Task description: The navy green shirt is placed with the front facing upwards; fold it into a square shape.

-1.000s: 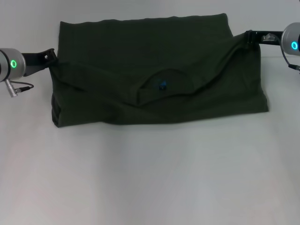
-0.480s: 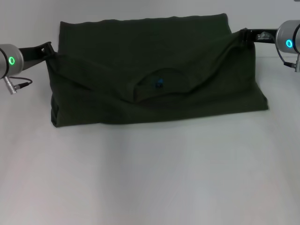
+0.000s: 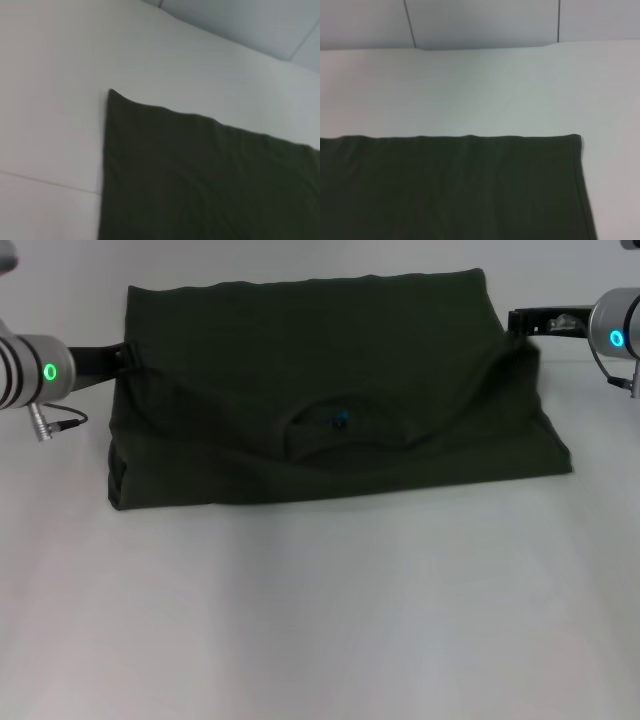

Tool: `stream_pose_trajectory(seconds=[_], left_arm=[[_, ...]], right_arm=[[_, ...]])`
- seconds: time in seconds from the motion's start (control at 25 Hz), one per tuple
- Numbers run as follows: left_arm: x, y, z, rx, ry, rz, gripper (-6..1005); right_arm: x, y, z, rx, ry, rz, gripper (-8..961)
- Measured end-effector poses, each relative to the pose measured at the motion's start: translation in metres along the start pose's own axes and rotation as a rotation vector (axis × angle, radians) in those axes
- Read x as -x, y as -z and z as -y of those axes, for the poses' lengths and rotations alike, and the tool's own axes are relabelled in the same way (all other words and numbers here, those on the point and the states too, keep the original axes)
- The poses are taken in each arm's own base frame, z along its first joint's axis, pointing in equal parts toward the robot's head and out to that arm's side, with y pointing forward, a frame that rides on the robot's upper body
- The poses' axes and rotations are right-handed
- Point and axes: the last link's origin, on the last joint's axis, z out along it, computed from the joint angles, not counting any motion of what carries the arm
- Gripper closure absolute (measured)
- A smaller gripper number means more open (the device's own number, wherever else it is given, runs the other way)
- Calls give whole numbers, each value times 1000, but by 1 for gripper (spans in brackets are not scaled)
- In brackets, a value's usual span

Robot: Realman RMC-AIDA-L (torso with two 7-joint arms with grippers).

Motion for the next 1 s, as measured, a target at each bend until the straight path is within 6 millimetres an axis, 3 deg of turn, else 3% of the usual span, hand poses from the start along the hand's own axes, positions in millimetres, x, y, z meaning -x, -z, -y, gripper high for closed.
stream_pose_trajectory(seconds=[0.12,0.24,0.44,0.56,0.72,0.88,1.0], left_arm=[[0,-4,-6,6,-29,20,975],[1,-3,-7,9,-23,7,861],[6,12,9,20,76,-54,668],[14,26,25,70,175,-77,551],[30,43,43,168,274,-60,426],[47,55,55,223,298,-39,300],[60,59,62,227,254,-32,214]], right_arm=[[-2,-1,0,-8,13,-9,796],[-2,0,2,-10,6,-12,682],[-12,12,19,49,-123,-28,484],[-24,30,34,124,-246,-20,427],[-53,58,48,232,-366,-24,350],[-95,89,64,342,-481,-5,274],[-107,99,68,376,-507,16,278]])
